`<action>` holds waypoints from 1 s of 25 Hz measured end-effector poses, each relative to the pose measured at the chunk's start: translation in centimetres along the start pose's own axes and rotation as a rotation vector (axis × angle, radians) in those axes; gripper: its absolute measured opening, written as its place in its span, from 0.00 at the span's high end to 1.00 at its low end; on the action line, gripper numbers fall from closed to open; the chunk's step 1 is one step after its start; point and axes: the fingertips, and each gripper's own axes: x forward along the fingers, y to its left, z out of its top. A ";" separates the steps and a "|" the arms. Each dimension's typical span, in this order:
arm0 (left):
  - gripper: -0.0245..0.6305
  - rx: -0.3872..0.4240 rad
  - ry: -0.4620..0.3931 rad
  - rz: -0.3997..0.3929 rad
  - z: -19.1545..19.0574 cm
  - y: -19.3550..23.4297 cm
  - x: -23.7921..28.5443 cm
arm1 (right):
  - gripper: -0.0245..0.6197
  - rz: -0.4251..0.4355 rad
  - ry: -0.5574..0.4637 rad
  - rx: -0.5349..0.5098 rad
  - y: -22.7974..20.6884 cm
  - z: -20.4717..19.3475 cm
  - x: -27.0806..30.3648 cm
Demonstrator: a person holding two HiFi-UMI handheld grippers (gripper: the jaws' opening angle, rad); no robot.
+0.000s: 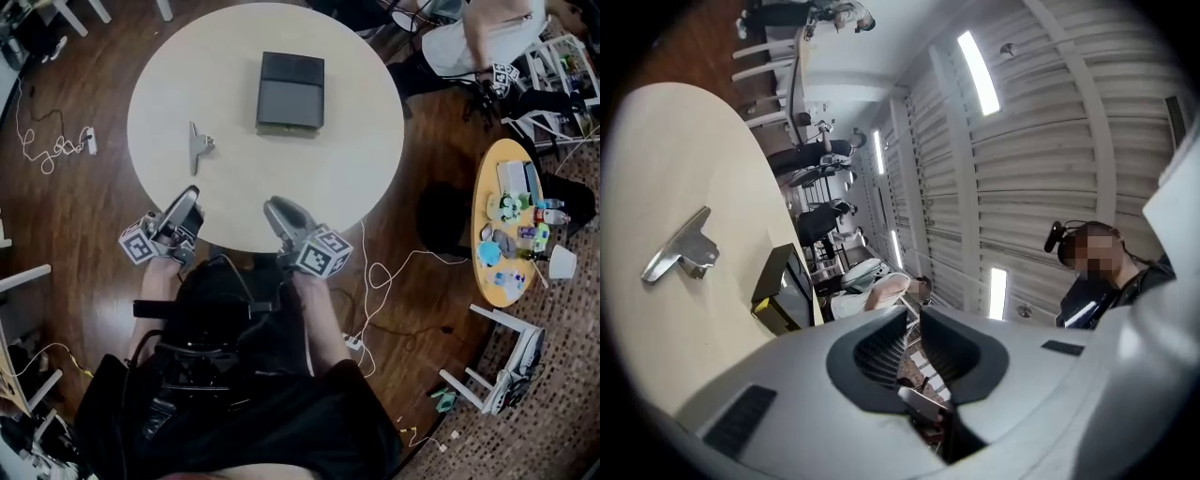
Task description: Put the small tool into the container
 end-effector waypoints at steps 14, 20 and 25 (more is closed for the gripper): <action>0.90 0.080 -0.033 0.148 -0.4 1.1 3.4 | 0.81 0.043 0.101 -0.026 -9.4 5.4 1.8; 0.90 0.060 -0.034 0.142 0.9 2.2 3.8 | 0.81 0.012 0.163 -0.095 -9.7 4.5 3.3; 0.90 0.033 -0.027 0.115 3.2 3.1 4.5 | 0.73 -0.038 0.226 -0.156 -10.0 3.4 4.7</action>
